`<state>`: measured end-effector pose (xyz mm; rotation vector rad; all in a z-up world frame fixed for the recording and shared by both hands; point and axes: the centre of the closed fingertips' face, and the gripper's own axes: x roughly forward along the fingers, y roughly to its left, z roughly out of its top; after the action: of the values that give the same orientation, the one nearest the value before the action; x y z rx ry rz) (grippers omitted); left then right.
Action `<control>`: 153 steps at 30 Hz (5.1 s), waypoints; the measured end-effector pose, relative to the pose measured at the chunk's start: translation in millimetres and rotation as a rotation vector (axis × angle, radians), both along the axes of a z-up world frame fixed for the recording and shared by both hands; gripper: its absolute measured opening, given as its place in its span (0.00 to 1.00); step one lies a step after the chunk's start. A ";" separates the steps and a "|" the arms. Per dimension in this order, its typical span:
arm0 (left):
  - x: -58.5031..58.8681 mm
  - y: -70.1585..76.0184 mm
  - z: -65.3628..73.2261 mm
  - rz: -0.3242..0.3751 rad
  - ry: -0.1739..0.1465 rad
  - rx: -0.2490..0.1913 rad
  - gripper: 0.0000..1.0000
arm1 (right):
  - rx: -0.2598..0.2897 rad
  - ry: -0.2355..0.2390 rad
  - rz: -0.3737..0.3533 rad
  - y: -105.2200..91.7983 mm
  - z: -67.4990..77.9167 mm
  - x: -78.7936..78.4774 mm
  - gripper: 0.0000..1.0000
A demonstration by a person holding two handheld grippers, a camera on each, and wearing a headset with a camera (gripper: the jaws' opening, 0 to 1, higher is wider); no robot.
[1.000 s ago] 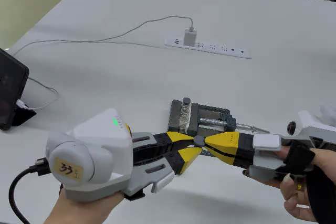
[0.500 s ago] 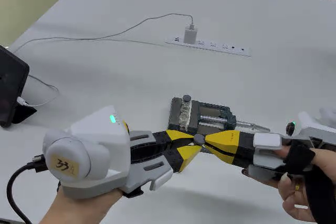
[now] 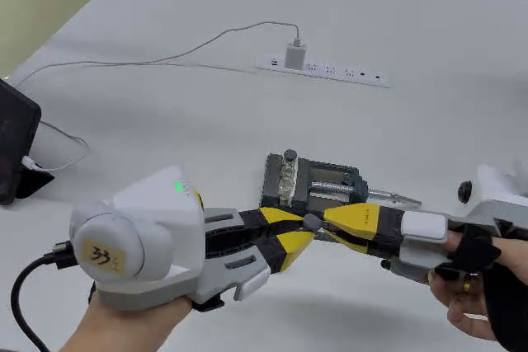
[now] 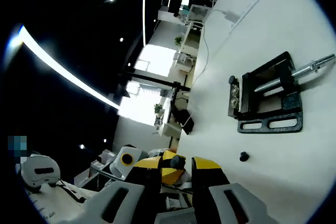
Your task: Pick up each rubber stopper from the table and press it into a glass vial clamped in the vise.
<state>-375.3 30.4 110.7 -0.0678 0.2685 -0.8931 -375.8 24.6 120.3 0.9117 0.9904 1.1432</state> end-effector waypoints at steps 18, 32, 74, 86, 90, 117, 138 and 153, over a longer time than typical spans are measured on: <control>-4.6 -5.0 -8.8 -0.057 0.021 0.052 0.03 | -0.294 -0.495 0.285 -14.8 -14.7 -14.7 0.56; -8.1 -10.4 -18.8 -0.112 0.032 0.093 0.03 | -0.439 -0.760 0.529 -17.6 -11.0 -9.0 0.58; -15.4 -27.8 -23.7 -0.223 0.031 0.154 0.03 | -0.587 -1.045 1.010 -16.4 -33.9 -25.3 0.11; -17.1 -28.5 -23.9 -0.226 0.037 0.155 0.03 | -0.618 -1.072 1.042 -16.1 -34.2 -25.9 0.08; -17.2 -28.0 -23.9 -0.227 0.037 0.158 0.03 | -0.623 -1.069 1.047 -15.4 -34.1 -26.3 0.08; -16.5 -26.8 -27.5 -0.238 0.020 0.207 0.04 | -0.644 -1.047 1.053 -13.1 -36.8 -25.4 0.06; 3.1 1.7 -41.3 -0.046 0.044 0.230 0.48 | -0.641 -1.041 1.042 -10.1 -37.6 -16.9 0.06; 12.1 46.5 -55.1 0.150 0.084 0.244 0.95 | -0.649 -1.033 1.072 -13.2 -45.2 -15.6 0.06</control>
<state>-363.2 77.0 55.6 0.0996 0.4431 -0.7040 -391.5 11.4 75.1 -0.8367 0.8208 1.6995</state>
